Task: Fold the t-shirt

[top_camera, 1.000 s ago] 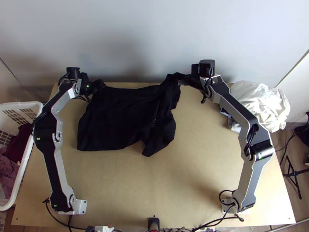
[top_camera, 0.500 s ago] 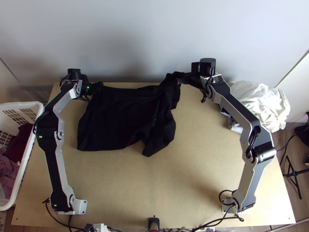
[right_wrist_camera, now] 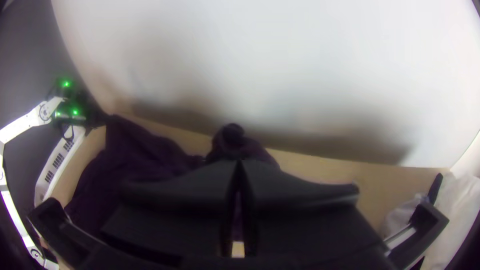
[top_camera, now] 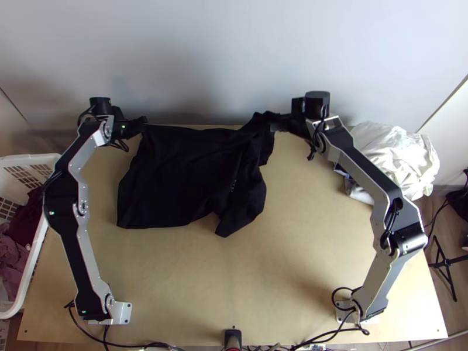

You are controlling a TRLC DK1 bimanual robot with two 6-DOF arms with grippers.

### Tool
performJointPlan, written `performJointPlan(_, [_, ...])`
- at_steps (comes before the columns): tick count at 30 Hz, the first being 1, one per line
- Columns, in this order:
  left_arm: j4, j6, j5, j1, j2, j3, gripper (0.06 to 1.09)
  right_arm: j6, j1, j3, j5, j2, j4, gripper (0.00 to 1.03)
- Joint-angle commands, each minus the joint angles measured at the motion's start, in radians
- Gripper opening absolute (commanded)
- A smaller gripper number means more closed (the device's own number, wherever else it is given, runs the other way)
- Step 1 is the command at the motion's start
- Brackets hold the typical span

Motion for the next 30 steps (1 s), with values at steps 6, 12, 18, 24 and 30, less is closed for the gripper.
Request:
performJointPlan(6, [-0.006, 0.060, 0.026, 0.049, -0.201, -0.193, 0.10, -0.041, 0.101, -0.301, 0.000, -0.229, -0.049, 0.03])
performJointPlan(12, [0.051, 0.080, 0.058, 0.043, -0.346, -0.411, 0.10, -0.032, 0.161, -0.351, -0.001, -0.334, -0.096, 0.03])
performJointPlan(18, [0.091, 0.111, 0.058, 0.046, -0.442, -0.537, 0.10, 0.001, 0.218, -0.393, 0.000, -0.394, -0.125, 0.03])
performJointPlan(24, [0.091, 0.165, 0.068, 0.065, -0.521, -0.620, 0.10, 0.027, 0.284, -0.468, -0.001, -0.440, -0.161, 0.03])
performJointPlan(30, [0.042, 0.198, 0.098, 0.091, -0.547, -0.684, 0.70, 0.042, 0.316, -0.529, -0.001, -0.433, -0.161, 0.77])
